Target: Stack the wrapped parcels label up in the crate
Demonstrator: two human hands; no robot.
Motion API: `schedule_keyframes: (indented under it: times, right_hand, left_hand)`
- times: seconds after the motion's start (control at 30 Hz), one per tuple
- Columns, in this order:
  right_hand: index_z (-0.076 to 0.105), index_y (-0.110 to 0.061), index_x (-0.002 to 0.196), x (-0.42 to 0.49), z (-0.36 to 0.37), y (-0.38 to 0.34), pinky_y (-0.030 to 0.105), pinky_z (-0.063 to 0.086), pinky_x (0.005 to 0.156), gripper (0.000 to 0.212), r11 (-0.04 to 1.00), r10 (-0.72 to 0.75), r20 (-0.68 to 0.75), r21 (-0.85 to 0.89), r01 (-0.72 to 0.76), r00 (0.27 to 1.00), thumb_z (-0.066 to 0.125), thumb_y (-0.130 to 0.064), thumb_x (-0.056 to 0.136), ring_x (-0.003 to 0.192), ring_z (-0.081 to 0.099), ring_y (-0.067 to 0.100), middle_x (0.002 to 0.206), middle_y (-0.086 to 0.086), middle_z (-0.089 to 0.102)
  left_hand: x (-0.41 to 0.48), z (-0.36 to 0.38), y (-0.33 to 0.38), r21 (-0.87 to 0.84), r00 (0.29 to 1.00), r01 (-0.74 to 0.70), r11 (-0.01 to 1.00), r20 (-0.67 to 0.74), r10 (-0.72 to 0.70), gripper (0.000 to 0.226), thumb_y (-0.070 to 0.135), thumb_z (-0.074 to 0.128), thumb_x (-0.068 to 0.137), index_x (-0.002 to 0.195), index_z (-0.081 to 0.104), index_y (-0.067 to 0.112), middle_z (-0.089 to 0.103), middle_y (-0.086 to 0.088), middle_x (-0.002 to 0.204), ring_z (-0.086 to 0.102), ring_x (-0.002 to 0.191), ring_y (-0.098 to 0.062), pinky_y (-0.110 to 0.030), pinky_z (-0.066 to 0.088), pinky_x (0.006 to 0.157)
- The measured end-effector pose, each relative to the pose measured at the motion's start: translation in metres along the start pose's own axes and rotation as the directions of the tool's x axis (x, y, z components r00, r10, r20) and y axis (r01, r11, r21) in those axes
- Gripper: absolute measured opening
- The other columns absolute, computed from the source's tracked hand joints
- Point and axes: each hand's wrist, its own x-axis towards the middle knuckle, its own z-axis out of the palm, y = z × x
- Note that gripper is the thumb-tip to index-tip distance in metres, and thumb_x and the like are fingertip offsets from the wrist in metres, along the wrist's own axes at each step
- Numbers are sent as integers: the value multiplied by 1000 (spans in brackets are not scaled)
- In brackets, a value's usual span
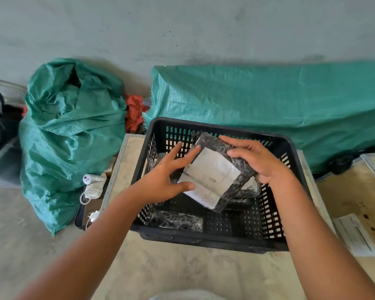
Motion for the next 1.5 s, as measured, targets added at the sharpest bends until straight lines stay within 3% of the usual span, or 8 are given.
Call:
schedule_keyframes:
  times: [0.27,0.47,0.7,0.9,1.1,1.23,1.37,1.5]
  right_hand:
    - [80,-31,113,-6,-1,-16,25,55,89,33,985,-100,-113,127,114,989,80,-24,80,109,72,13,118,1,77]
    - [57,-60,133,-7,22,15,49,24,121,82,951,-53,-130,-310,10,990,84,-71,56,148,33,14,162,-7,35]
    - [41,-25,156,9,66,72,22,36,104,108,940,76,-229,-307,-147,970,96,-38,64,137,42,8,157,-3,45]
    - [24,-18,162,38,89,99,32,38,111,110,824,160,-207,-510,-246,965,90,-36,75,141,44,27,157,9,42]
    - [8,-21,164,58,94,121,38,45,109,112,796,295,-165,-502,-337,941,84,-20,82,133,53,29,151,12,51]
    - [-5,-21,164,67,102,140,34,20,118,109,751,333,-152,-554,-359,931,76,-24,91,152,17,43,166,30,14]
    - [8,-27,164,80,103,147,47,31,116,94,742,313,-238,-543,-393,920,67,-11,92,144,29,51,159,40,15]
    - [11,-27,164,78,114,166,38,40,114,93,779,244,-309,-503,-376,919,67,-3,93,138,46,40,165,31,9]
  left_hand:
    - [19,-9,13,-8,999,25,1000,23,-25,89,28,71,92,146,14,68,46,11,125,53,118,-5,-19,41,101]
    - [31,0,-9,-303,978,165,939,-74,-196,81,15,68,95,152,26,52,53,21,132,63,108,-8,-27,61,76]
    - [48,21,-45,-207,918,373,904,-58,-392,82,21,71,94,159,22,36,52,0,137,60,98,-1,-14,55,70]
    - [68,38,-63,150,834,550,822,-37,-551,89,19,66,95,161,6,22,59,-12,127,58,87,-15,-24,46,68]
    - [81,76,-62,355,668,705,614,-41,-743,102,20,63,96,158,-17,30,5,-32,159,24,143,-46,-51,32,112]
    - [90,92,-70,338,624,747,573,-58,-779,102,11,61,96,158,-18,27,-9,-31,161,18,147,-44,-48,36,110]
    - [94,98,-91,325,640,736,594,-47,-767,101,6,58,96,157,-19,28,-20,-30,160,8,149,-46,-47,34,114]
    - [94,100,-114,298,691,695,654,-28,-722,100,4,58,96,157,-16,30,-22,-29,160,39,138,-44,-44,38,112]
